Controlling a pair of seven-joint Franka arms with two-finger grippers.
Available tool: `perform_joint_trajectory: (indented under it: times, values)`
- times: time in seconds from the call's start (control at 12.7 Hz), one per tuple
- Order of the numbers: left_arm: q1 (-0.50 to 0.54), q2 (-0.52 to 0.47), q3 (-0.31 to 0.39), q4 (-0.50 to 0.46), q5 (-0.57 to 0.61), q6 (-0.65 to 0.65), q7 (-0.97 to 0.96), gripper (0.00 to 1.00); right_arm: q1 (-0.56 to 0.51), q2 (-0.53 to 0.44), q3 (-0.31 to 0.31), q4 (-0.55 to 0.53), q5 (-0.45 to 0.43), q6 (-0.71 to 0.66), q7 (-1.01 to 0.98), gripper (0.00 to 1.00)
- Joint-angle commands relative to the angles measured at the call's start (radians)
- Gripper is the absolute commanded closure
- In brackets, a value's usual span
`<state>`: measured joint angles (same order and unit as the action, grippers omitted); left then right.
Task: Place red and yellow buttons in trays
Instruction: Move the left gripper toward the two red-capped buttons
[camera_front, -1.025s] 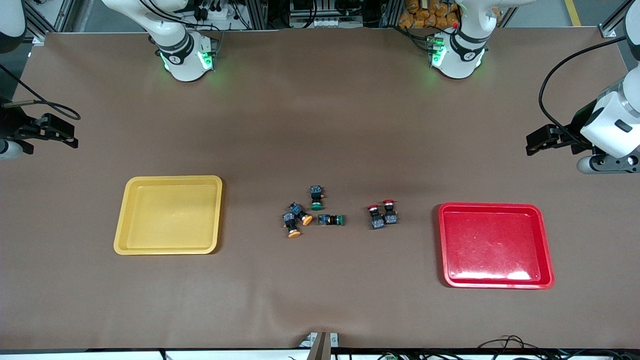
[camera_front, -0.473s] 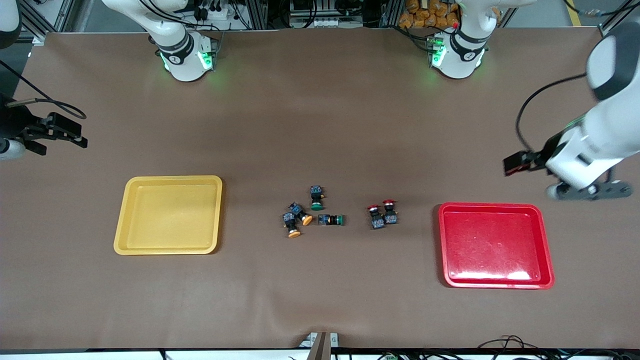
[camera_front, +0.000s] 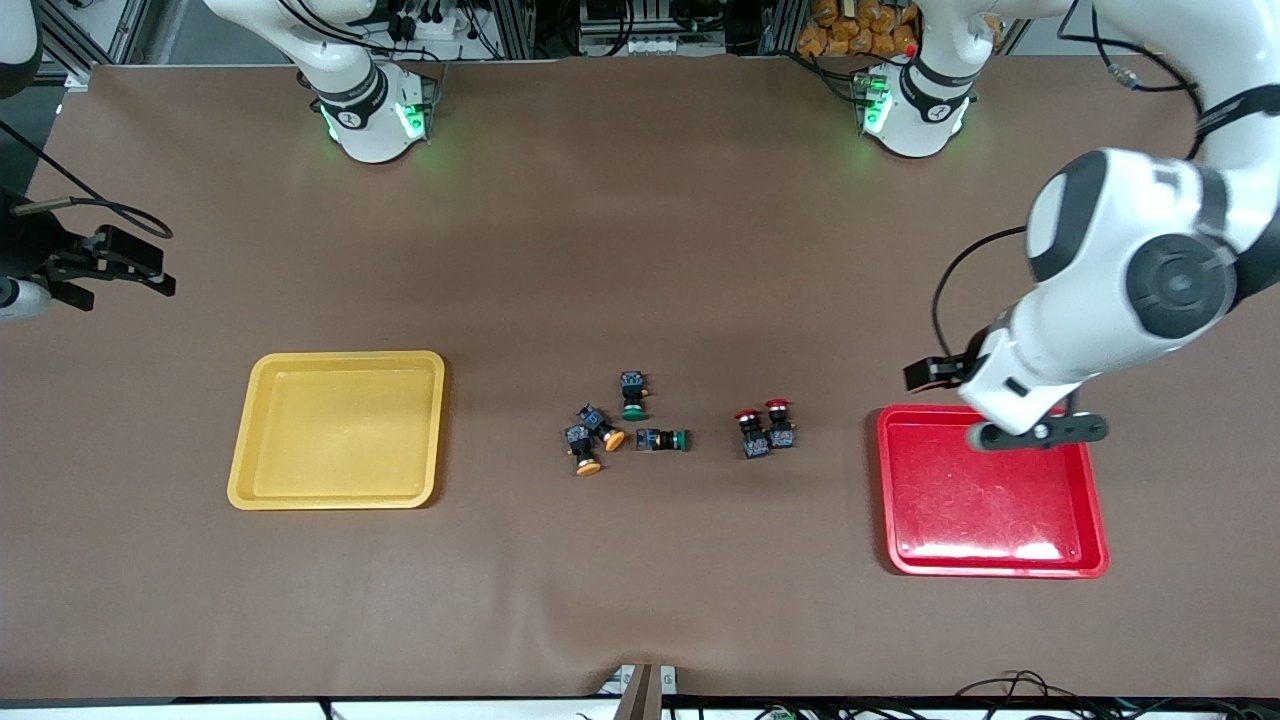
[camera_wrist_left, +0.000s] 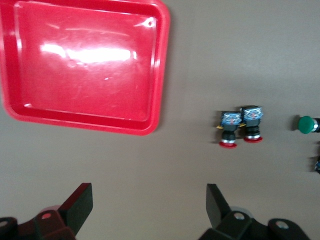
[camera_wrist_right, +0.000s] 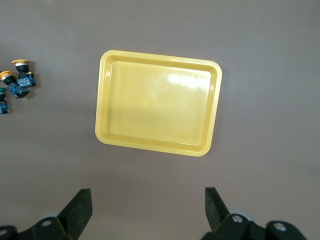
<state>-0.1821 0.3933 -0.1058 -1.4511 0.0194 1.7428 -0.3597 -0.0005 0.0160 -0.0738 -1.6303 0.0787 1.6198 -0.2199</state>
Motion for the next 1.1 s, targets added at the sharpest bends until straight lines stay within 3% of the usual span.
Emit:
perform_joint_trajectory:
  times: [0.0,0.63,1.02]
  values:
    - [-0.027,0.044,0.005,0.017,-0.024,0.067,-0.039,0.00,0.000,0.010,0.000,0.023,0.013,-0.017,0.010,0.00]
    - [-0.092,0.239,0.006,0.015,-0.062,0.218,-0.174,0.00,0.002,0.010,0.000,0.021,0.013,-0.041,0.010,0.00]
    - [-0.117,0.292,0.005,0.005,-0.067,0.225,-0.174,0.00,-0.007,0.021,0.000,0.021,0.013,-0.044,0.001,0.00]
